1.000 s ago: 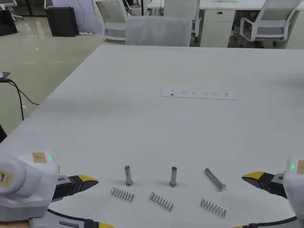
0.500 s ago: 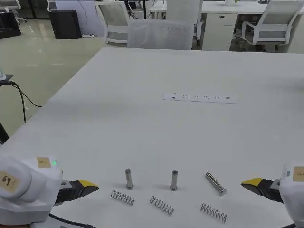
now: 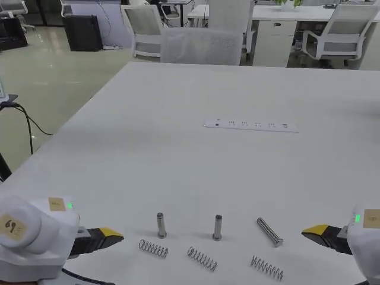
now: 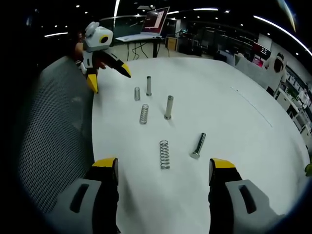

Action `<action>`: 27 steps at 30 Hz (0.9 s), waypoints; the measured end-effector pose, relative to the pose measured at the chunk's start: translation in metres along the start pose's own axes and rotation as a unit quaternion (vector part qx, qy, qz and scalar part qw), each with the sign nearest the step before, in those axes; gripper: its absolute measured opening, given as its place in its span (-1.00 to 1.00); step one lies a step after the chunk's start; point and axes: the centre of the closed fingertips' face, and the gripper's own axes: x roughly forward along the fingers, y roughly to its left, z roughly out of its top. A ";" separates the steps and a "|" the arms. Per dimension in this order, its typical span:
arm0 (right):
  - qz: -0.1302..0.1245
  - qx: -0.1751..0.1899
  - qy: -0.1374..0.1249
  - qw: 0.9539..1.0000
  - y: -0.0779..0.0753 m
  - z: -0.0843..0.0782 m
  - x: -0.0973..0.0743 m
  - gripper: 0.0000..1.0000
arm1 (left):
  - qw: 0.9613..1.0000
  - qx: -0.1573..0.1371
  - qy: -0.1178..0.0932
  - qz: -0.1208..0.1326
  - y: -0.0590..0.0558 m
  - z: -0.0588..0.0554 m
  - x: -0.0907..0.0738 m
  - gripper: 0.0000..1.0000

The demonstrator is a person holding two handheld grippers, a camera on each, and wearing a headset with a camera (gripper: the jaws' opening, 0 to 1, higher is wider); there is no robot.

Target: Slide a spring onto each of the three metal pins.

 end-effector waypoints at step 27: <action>0.001 0.008 0.006 1.000 0.001 -0.008 0.000 0.46 | 1.000 0.000 0.013 -0.004 -0.002 -0.006 0.002 0.42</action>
